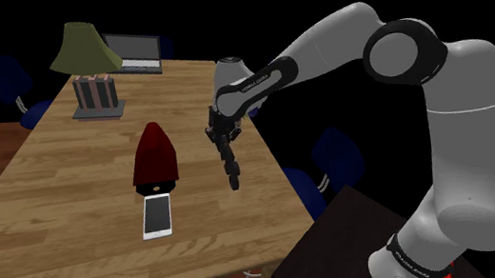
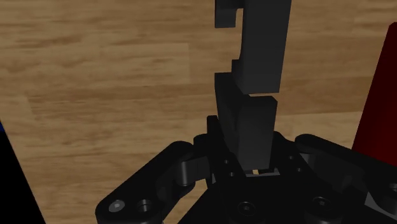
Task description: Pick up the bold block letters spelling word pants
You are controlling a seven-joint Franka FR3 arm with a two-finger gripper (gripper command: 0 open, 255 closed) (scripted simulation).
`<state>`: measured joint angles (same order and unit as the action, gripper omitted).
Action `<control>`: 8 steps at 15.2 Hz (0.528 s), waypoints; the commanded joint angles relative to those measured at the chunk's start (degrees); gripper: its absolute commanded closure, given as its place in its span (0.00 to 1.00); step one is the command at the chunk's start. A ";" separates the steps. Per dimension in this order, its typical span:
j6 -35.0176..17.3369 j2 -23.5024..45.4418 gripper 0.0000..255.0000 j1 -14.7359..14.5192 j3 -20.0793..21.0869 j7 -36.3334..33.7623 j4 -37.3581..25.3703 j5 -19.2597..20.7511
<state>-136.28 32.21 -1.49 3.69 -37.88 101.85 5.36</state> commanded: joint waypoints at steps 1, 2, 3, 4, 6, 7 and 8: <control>1.18 -1.10 1.00 0.01 0.10 0.05 -0.10 -0.12; 1.74 -1.58 1.00 0.03 0.13 0.10 -0.17 -0.18; 2.30 -2.06 1.00 0.06 0.17 0.15 -0.26 -0.24; 2.87 -2.53 1.00 0.08 0.21 0.21 -0.36 -0.30; 4.02 -3.45 1.00 0.12 0.28 0.31 -0.60 -0.42; 4.10 -3.52 1.00 0.12 0.29 0.32 -0.61 -0.43; 4.10 -3.51 1.00 0.12 0.28 0.32 -0.61 -0.43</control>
